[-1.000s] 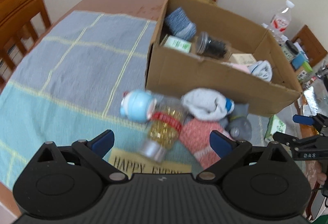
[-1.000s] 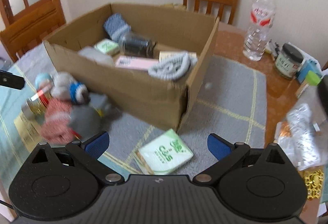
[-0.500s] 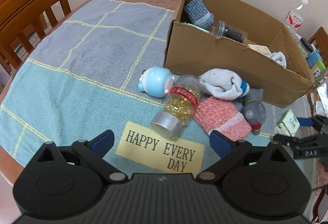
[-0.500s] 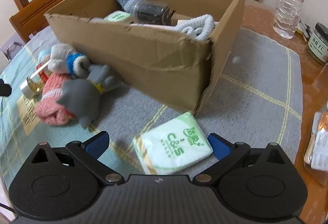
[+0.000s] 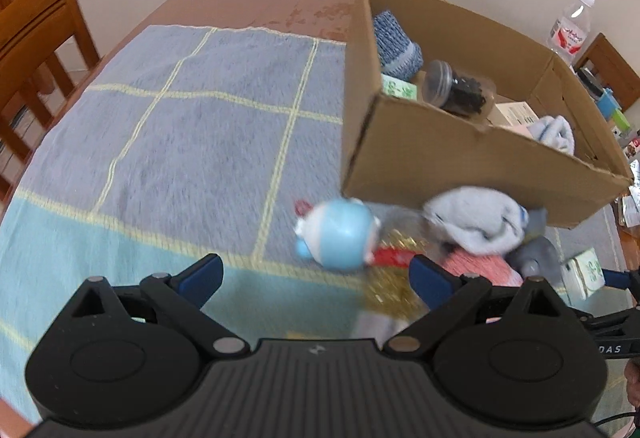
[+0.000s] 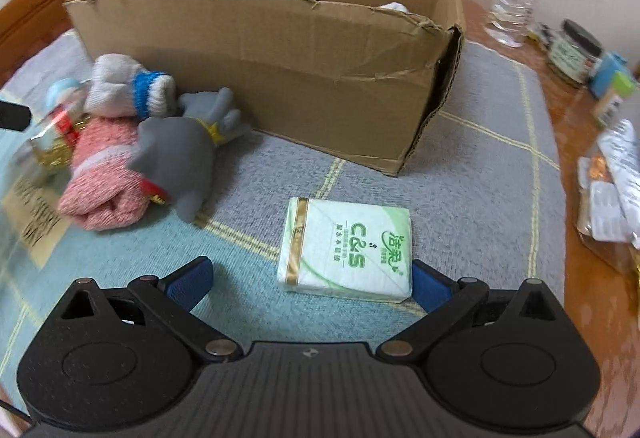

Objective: Organize objects
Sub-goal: 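Move both tools back toward the remaining items on the towel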

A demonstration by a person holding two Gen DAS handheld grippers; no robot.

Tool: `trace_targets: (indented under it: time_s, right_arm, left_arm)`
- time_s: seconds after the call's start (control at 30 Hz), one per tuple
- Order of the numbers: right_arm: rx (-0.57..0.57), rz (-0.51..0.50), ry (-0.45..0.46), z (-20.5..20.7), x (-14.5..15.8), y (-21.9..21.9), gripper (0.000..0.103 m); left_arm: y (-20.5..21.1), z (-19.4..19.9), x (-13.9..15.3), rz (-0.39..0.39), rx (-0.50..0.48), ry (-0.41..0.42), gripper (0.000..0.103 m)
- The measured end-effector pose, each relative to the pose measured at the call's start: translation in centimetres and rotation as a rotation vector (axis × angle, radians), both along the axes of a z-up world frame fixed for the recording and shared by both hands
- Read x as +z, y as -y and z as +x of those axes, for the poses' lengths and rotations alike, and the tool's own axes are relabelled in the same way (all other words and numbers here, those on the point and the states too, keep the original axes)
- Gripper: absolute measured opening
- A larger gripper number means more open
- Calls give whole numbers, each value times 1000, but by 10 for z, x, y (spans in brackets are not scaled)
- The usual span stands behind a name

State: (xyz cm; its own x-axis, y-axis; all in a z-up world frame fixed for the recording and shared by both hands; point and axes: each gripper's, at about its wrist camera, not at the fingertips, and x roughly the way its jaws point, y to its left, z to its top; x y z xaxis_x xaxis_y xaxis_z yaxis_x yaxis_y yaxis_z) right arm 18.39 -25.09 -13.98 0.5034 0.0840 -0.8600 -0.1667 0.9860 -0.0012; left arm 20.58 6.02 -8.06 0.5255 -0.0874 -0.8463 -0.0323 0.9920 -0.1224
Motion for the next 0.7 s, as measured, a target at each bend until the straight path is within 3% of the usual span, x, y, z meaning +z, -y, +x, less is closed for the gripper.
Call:
trace_targets:
  time_s: [0.43, 0.7]
  right_arm:
    - [-229, -2, 30, -2, -2, -13, 103]
    - [-259, -5, 30, 2, -2, -15, 103]
  left_arm:
    - [-19, 34, -28, -58, -138, 6, 99]
    - [-26, 33, -27, 11, -117, 20, 100]
